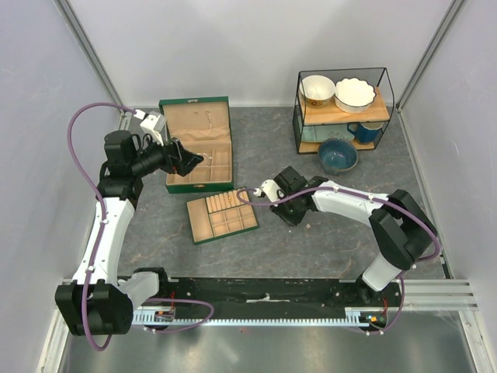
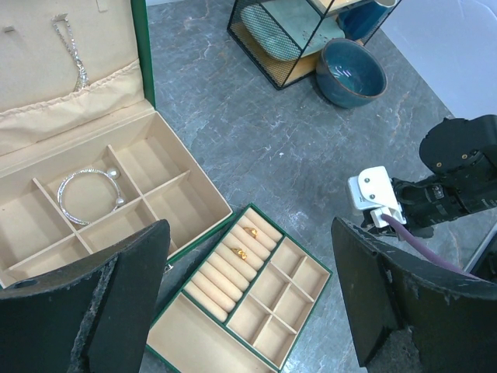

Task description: Organize the mixed jewelry

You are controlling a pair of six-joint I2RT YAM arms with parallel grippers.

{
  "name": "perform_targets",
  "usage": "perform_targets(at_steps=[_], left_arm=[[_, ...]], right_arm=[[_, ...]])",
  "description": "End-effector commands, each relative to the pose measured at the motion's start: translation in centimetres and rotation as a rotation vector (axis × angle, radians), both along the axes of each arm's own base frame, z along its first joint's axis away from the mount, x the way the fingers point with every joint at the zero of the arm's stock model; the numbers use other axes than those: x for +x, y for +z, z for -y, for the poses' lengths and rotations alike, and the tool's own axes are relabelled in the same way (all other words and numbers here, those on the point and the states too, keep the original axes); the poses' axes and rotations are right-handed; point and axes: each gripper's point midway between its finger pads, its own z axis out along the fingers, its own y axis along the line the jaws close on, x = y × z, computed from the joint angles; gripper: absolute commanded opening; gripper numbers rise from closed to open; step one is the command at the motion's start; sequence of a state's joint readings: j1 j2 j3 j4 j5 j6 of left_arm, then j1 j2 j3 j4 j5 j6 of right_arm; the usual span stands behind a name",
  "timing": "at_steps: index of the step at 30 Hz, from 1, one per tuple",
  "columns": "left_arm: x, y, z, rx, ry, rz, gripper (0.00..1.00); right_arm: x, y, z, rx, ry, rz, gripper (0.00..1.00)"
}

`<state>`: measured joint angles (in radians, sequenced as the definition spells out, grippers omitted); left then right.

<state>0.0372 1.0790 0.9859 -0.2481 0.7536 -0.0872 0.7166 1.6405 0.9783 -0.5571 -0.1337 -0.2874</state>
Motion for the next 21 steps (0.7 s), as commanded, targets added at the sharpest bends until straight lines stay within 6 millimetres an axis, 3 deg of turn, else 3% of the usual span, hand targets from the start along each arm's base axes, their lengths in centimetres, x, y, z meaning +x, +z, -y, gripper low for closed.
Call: perform_targets(at_steps=[1, 10, 21], left_arm=[[-0.1, 1.1, 0.1, 0.023, -0.019, 0.072, 0.92], [-0.1, 1.1, 0.1, 0.023, -0.021, 0.072, 0.92], [-0.1, 0.9, 0.0, 0.030, -0.017, 0.073, 0.92]], right_arm=[[0.9, 2.5, -1.4, 0.051, -0.003, 0.046, 0.25], [1.9, 4.2, -3.4, 0.073, 0.022, 0.072, 0.26], [0.4, 2.0, -2.6, 0.041, 0.027, 0.017, 0.41]])
